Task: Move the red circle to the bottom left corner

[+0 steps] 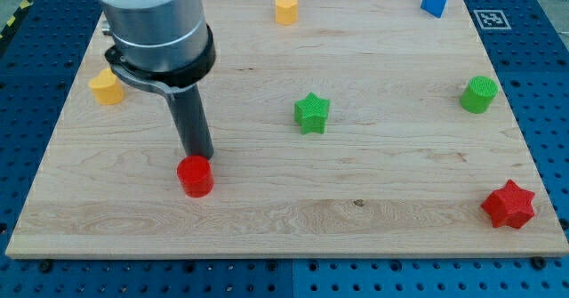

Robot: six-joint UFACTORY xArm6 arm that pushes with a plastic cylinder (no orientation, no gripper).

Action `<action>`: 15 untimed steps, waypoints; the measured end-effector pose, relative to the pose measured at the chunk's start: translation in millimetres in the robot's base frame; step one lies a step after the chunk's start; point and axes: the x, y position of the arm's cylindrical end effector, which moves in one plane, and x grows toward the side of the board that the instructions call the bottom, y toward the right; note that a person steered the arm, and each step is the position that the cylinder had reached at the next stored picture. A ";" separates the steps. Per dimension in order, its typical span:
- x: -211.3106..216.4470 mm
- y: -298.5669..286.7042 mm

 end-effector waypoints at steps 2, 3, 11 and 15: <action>5.3 33.0; 16.5 32.6; 77.5 -72.4; 33.8 -71.6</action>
